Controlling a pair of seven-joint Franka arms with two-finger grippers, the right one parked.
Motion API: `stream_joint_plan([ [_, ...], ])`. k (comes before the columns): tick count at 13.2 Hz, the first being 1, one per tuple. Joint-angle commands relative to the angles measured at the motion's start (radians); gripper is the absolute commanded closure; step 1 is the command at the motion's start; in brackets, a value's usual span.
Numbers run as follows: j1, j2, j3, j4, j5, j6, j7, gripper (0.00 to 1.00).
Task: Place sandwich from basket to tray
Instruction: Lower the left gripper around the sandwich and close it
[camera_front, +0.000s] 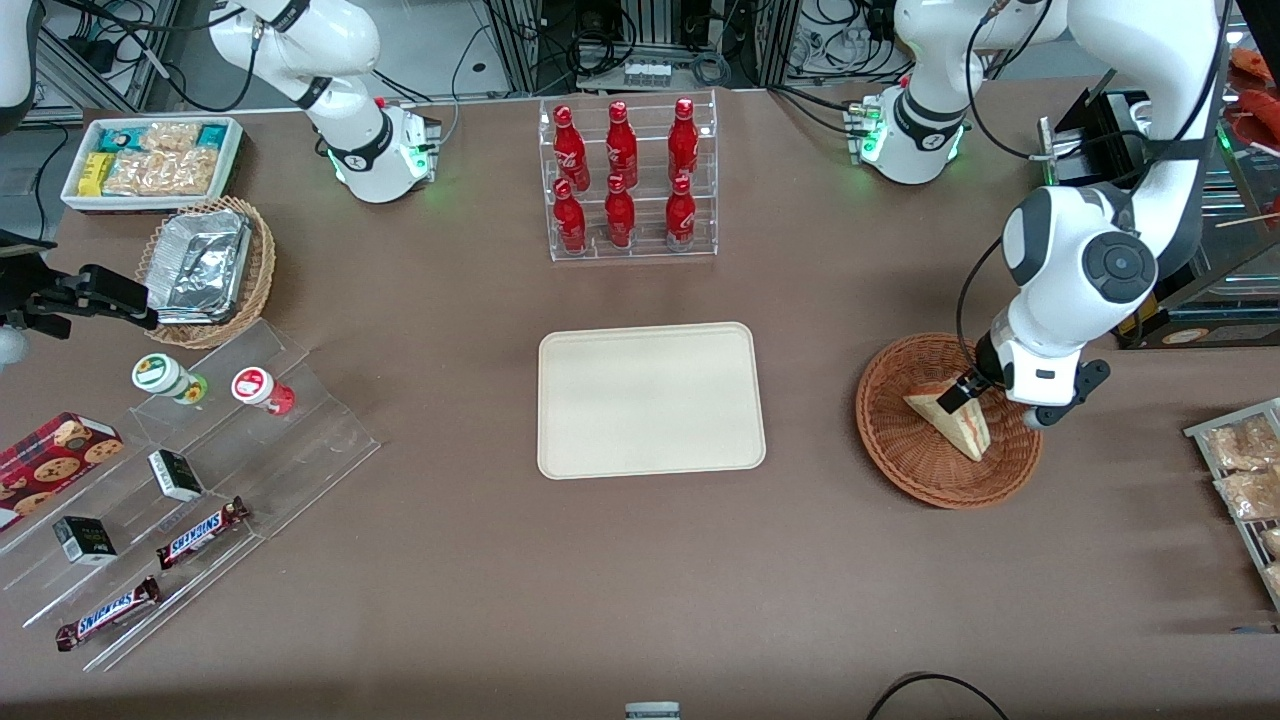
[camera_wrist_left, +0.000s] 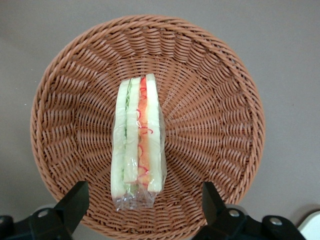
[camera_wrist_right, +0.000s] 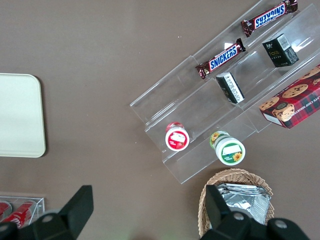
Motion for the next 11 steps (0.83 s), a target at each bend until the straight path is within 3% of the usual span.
stream_joint_plan([
  [1,-0.003,0.018,0.003,-0.015,0.012,0.039,-0.023,0.0],
  [9,0.002,0.09,0.006,-0.031,0.018,0.096,-0.022,0.0],
  [11,0.0,0.101,0.006,-0.031,0.061,0.096,-0.023,0.14],
])
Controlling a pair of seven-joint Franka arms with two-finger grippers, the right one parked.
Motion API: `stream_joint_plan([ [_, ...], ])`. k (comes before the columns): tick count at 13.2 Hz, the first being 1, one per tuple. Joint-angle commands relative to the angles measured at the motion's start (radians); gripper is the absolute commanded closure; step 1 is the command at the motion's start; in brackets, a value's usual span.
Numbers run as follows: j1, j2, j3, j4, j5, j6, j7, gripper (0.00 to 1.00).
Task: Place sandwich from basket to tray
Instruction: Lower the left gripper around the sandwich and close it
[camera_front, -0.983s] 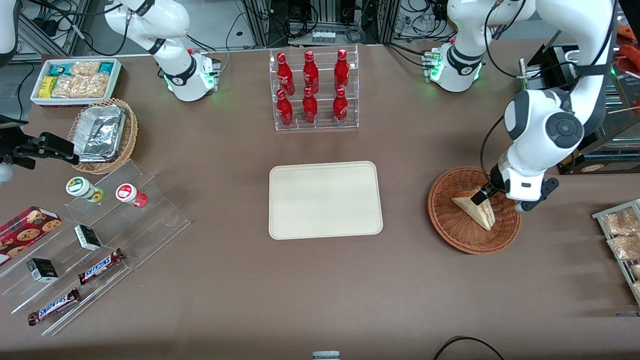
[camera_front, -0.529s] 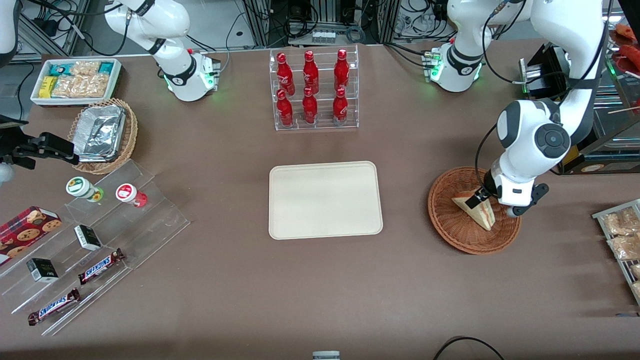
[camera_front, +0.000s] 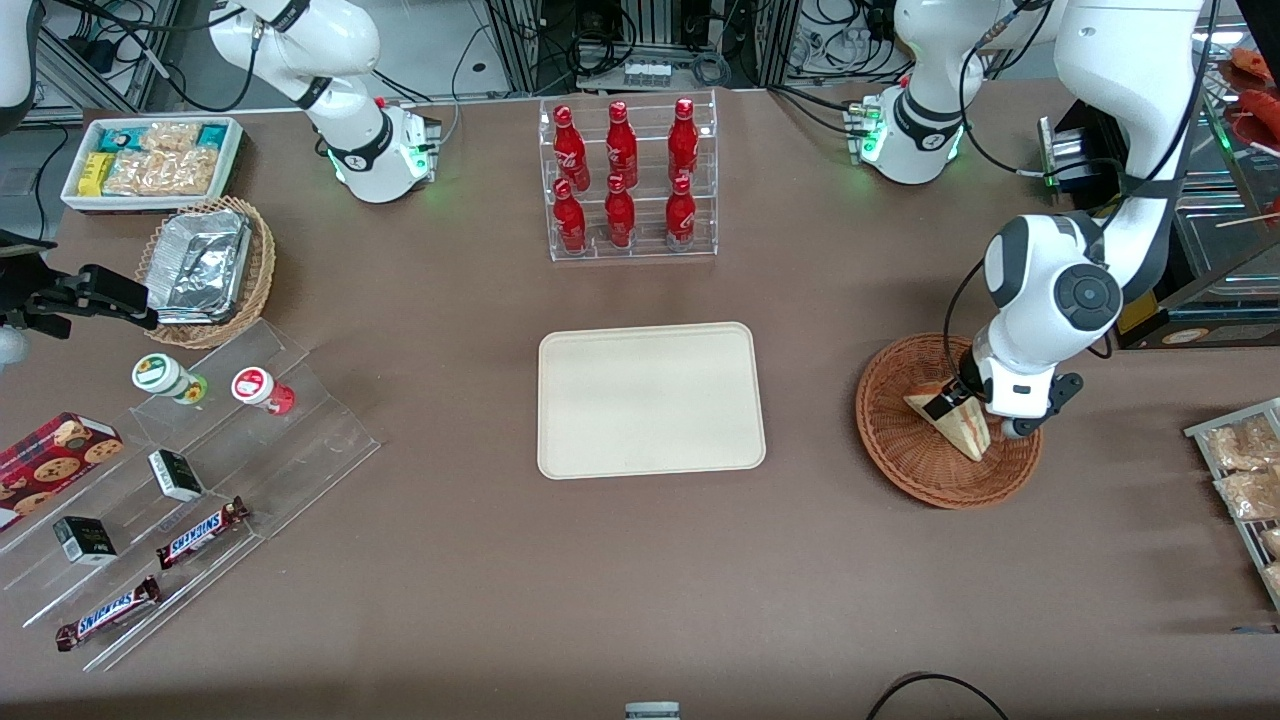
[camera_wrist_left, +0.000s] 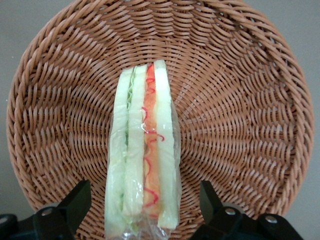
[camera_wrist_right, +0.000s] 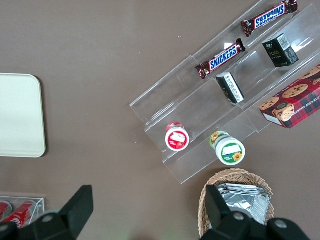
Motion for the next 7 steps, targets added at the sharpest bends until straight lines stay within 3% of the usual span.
stream_joint_plan([
  [1,-0.003,0.011,0.001,-0.008,0.038,0.021,-0.026,0.39],
  [2,-0.003,0.011,0.001,-0.008,0.041,0.019,-0.026,0.76],
  [3,-0.003,0.008,0.001,-0.008,0.042,0.016,-0.025,1.0],
  [7,-0.003,-0.042,0.003,0.023,0.091,-0.077,-0.02,1.0],
])
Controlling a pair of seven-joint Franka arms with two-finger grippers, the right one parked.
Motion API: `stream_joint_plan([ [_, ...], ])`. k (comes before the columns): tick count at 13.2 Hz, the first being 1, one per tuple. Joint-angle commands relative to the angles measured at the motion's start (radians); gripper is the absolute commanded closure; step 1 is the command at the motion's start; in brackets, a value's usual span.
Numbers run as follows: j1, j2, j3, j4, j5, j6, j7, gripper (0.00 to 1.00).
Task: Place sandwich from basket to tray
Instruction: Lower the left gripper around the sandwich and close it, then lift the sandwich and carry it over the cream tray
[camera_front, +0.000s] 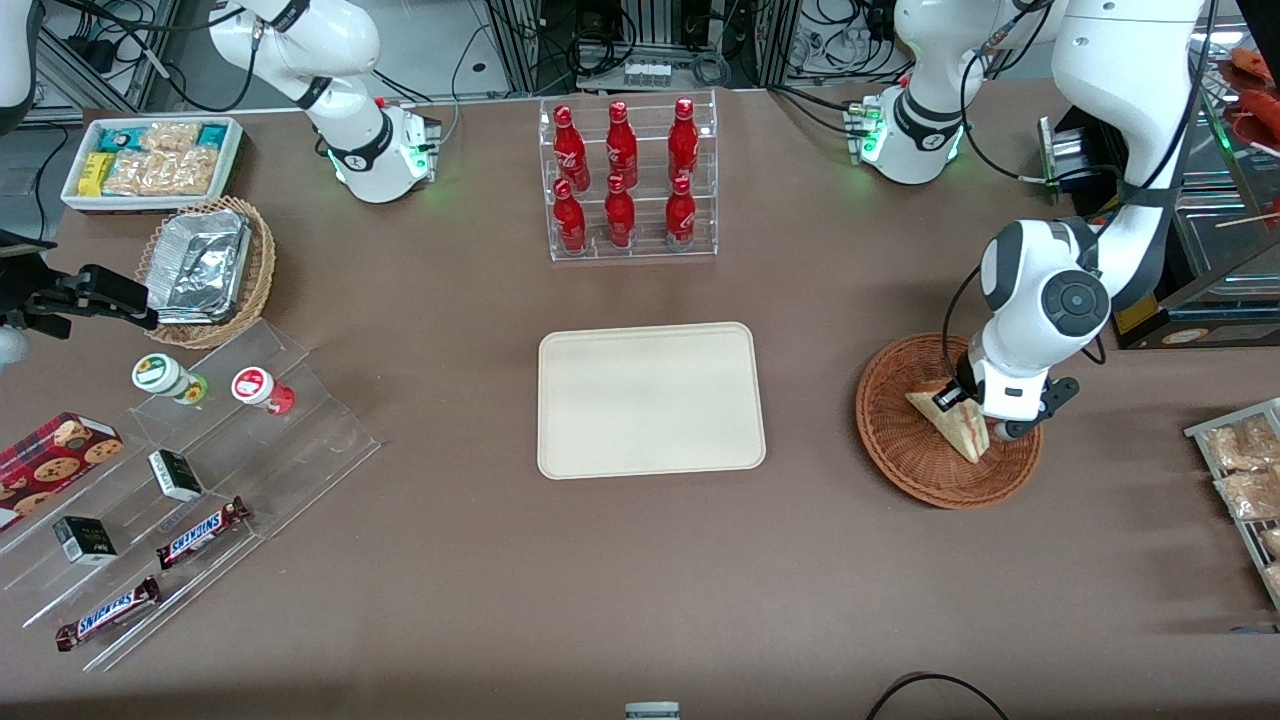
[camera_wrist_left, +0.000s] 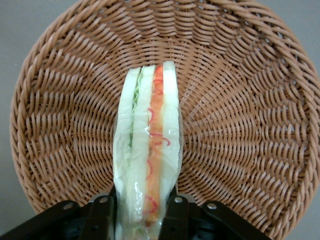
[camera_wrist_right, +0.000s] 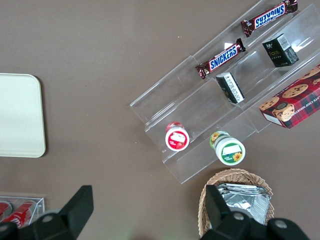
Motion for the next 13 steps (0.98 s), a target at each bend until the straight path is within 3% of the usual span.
stream_joint_plan([
  [1,-0.003,-0.076,-0.001,0.037,0.092,-0.137,-0.014,1.0],
  [4,-0.035,-0.103,-0.03,0.219,0.121,-0.438,-0.008,1.0],
  [8,-0.127,-0.08,-0.069,0.477,0.088,-0.714,-0.013,1.0],
  [13,-0.284,-0.061,-0.076,0.584,0.025,-0.77,-0.013,1.0],
])
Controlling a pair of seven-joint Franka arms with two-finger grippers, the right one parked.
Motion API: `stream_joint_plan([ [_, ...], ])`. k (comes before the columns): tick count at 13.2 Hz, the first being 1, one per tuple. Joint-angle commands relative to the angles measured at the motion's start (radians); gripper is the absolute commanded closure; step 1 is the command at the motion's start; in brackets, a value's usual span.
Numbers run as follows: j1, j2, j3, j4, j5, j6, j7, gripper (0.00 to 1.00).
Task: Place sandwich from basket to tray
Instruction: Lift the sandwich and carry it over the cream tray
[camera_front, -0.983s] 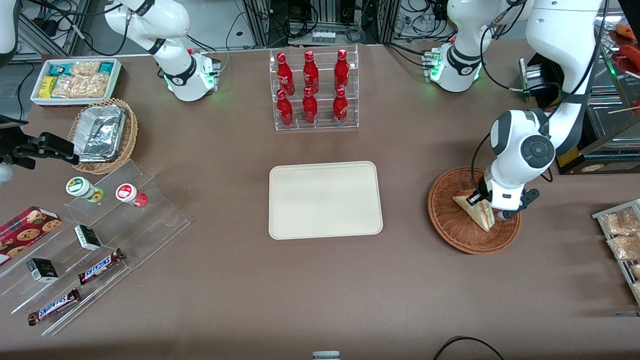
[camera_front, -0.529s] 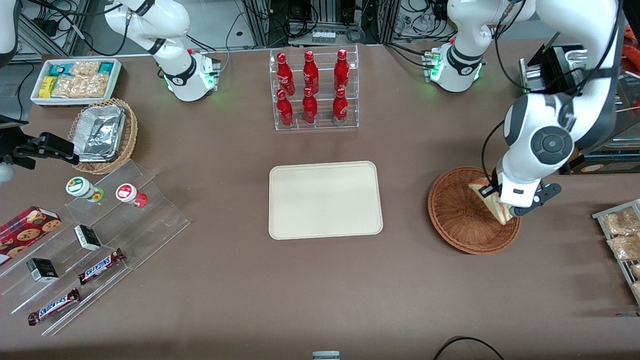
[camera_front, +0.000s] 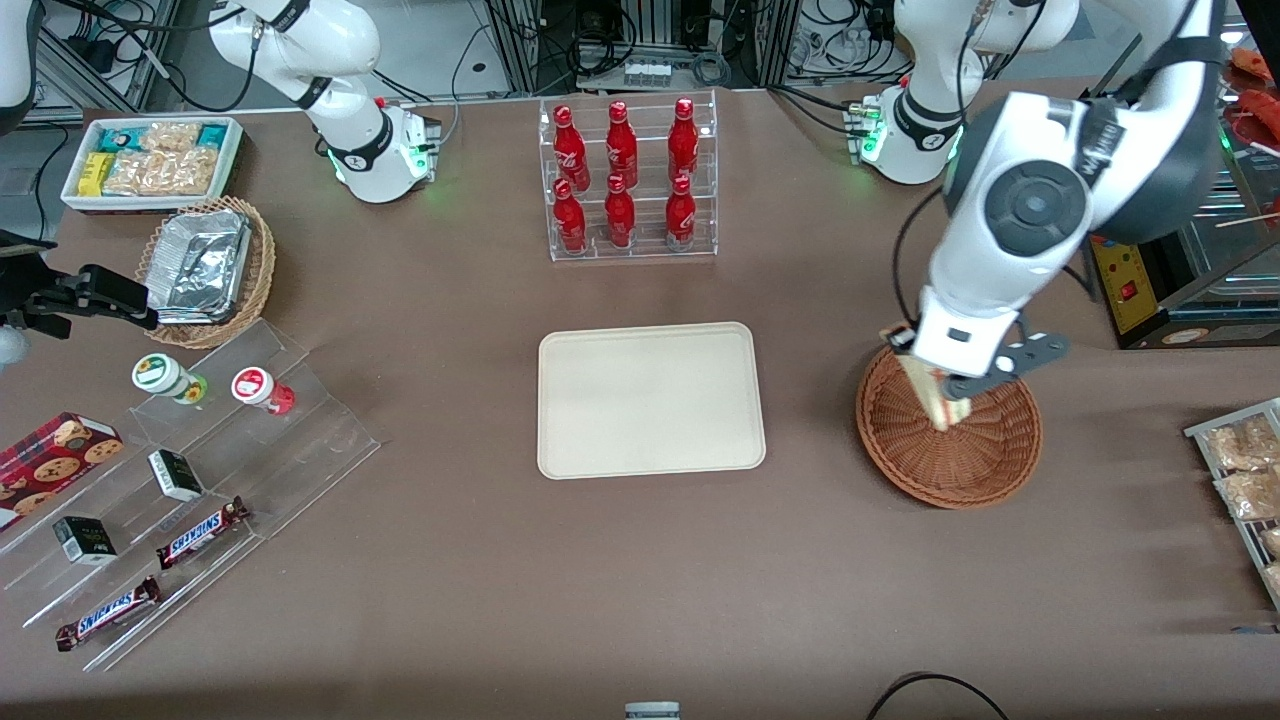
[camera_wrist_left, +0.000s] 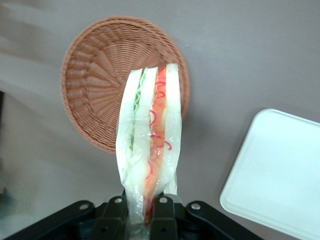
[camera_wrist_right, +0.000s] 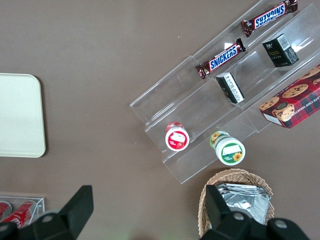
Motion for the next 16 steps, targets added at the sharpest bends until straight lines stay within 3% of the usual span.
stream_joint_plan([
  [1,-0.09,0.066,0.006,0.086,-0.011,-0.025,-0.013,1.0],
  [11,-0.36,0.414,0.006,0.356,-0.031,0.033,-0.154,1.0],
  [16,-0.437,0.51,0.008,0.356,-0.029,0.18,-0.221,1.0],
])
